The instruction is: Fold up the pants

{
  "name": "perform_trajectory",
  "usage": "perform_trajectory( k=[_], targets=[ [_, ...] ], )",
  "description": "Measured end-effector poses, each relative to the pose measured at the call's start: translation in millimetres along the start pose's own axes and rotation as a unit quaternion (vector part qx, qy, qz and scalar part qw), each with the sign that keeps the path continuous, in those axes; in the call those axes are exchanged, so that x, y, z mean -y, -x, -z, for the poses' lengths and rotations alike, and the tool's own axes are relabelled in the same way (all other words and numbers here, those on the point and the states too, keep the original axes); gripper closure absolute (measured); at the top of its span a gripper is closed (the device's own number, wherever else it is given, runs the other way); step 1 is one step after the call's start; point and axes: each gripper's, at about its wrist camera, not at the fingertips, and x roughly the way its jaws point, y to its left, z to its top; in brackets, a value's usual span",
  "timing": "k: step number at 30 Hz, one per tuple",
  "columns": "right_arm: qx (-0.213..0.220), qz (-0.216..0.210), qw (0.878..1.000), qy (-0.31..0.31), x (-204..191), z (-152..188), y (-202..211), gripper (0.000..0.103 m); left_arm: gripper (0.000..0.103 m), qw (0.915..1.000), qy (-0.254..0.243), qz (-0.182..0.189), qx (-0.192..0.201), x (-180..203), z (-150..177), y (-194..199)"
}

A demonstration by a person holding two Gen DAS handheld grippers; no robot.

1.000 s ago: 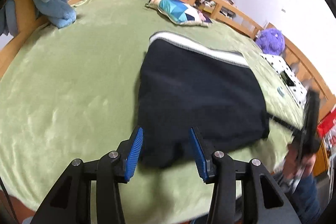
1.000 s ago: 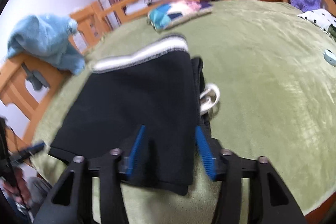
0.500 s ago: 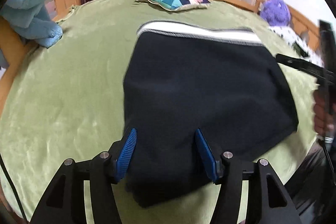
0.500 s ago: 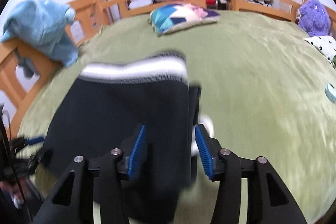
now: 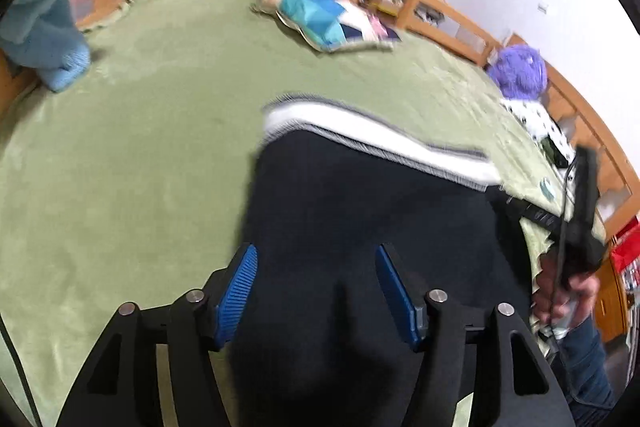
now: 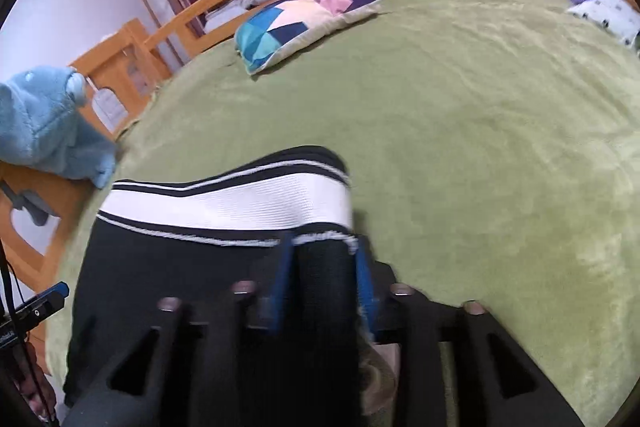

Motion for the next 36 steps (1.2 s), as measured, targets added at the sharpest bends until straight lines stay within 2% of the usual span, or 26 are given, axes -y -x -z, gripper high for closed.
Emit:
perform_trajectory(
  k=[1, 2, 4, 6, 9, 11, 14, 17, 19, 21, 26, 28, 30, 32, 33, 34, 35, 36],
  targets=[
    [-0.005, 0.011, 1.0, -0.001, -0.1, -2.1, 7.0, 0.047, 0.043, 0.9998, 0.001, -0.007, -0.02, 1.5, 3.7, -10.7],
    [-0.003, 0.014, 1.0, -0.006, 1.6, -2.5, 13.2, 0.048, 0.043, 0.9994, 0.003, -0.015, -0.032, 1.7, 9.5, -18.3],
    [0.018, 0.012, 1.0, -0.006, -3.6, 6.5, 38.9, 0.049, 0.043, 0.9991, 0.003, -0.025, -0.034, 2.2, 19.5, -21.2],
    [0.021, 0.01, 0.999, 0.023, -12.5, 23.9, 56.3, 0.049, 0.043, 0.9991, 0.003, -0.028, -0.031, 5.1, 29.1, -15.6],
    [0.01, 0.035, 0.997, 0.073, -28.5, 56.6, 67.7, 0.049, 0.042, 0.9991, 0.003, -0.029, -0.032, 9.1, 44.8, -4.6],
    [-0.017, 0.047, 0.995, 0.083, -32.4, 80.2, 64.1, 0.049, 0.042, 0.999, 0.003, -0.033, -0.032, 11.2, 53.7, 1.9],
    [-0.022, 0.033, 0.998, 0.048, -24.6, 111.6, 72.3, 0.049, 0.042, 0.9986, 0.001, -0.048, -0.024, 15.5, 69.1, 17.1],
    [-0.03, 0.028, 0.999, 0.027, -18.7, 128.7, 86.2, 0.049, 0.039, 0.9982, 0.001, -0.057, -0.019, 19.8, 78.1, 33.7],
    [-0.039, 0.032, 0.998, 0.029, -21.7, 134.1, 97.5, 0.049, 0.039, 0.9984, 0.009, -0.047, -0.029, 22.9, 83.0, 42.7],
    [-0.026, 0.043, 0.998, 0.043, -32.0, 135.2, 116.9, 0.049, 0.039, 0.9989, 0.017, -0.034, -0.027, 27.7, 84.8, 53.1],
    [0.032, 0.049, 0.995, 0.075, -61.5, 121.4, 176.2, 0.046, 0.038, 0.9991, 0.015, -0.034, 0.019, 58.5, 80.3, 99.3],
    [0.048, 0.048, 0.995, 0.077, -70.2, 113.8, 197.5, 0.041, 0.029, 0.9978, 0.009, -0.043, 0.049, 75.2, 75.9, 124.3],
    [0.056, 0.042, 0.995, 0.075, -78.1, 105.6, 218.2, 0.041, 0.019, 0.9952, 0.0, -0.062, 0.076, 91.2, 70.8, 145.6],
    [0.066, 0.053, 0.994, 0.074, -82.9, 98.1, 236.2, 0.04, 0.014, 0.9912, -0.017, -0.085, 0.1, 107.6, 68.1, 165.2],
    [0.072, 0.065, 0.992, 0.077, -87.1, 94.1, 241.3, 0.038, 0.013, 0.9896, -0.019, -0.094, 0.107, 114.1, 68.7, 173.4],
    [0.08, 0.076, 0.991, 0.079, -91.2, 93.0, 248.5, 0.03, 0.012, 0.9886, -0.012, -0.098, 0.113, 118.7, 71.4, 182.2],
    [0.088, 0.076, 0.99, 0.077, -93.1, 94.8, 257.5, 0.014, 0.012, 0.9885, -0.006, -0.096, 0.117, 120.6, 74.0, 188.1],
    [0.095, 0.07, 0.99, 0.075, -94.3, 97.5, 266.2, 0.009, 0.011, 0.9885, -0.002, -0.09, 0.121, 122.6, 78.5, 193.9]
  ],
)
